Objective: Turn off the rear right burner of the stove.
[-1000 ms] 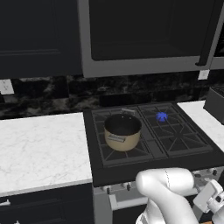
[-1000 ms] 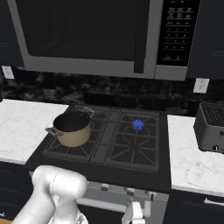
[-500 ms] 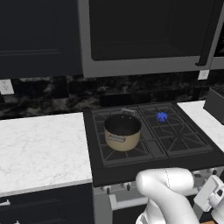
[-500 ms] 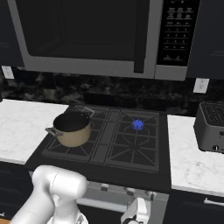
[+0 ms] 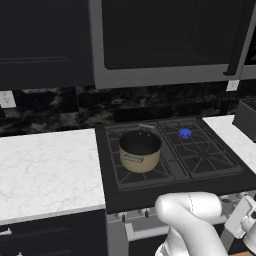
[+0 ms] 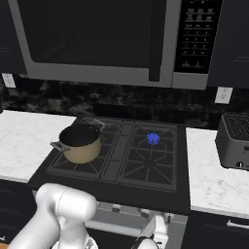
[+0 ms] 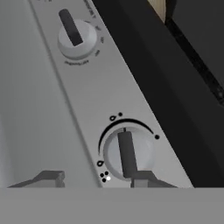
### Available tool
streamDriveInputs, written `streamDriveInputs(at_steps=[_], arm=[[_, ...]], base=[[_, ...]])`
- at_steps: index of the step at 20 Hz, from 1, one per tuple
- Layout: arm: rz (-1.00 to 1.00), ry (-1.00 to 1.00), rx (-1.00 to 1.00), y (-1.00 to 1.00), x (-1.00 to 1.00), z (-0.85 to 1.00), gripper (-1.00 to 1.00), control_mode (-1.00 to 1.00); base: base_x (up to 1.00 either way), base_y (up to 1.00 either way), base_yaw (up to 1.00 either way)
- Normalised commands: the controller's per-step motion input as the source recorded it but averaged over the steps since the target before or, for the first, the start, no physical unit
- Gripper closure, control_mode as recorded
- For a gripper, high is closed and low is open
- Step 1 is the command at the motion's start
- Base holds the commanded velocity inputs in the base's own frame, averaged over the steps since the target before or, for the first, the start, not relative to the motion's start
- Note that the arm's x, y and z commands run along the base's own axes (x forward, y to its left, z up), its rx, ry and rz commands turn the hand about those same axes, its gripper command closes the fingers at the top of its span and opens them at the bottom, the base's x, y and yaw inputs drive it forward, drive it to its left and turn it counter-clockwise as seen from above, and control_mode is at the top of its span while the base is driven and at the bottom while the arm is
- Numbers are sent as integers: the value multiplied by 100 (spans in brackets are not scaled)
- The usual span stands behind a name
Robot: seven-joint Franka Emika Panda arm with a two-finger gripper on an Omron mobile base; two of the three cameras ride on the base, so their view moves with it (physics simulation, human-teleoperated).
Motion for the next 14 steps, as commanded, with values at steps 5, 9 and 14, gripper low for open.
streamDriveInputs(at_steps=[5,9,14], arm=[[-2,6,0,0,33,25,-100,-100],[-6,9,0,19,48,10,-100,-100],[1,0,3,6,12,-7,-100,-100]], base=[[0,0,0],[0,0,0],[0,0,0]])
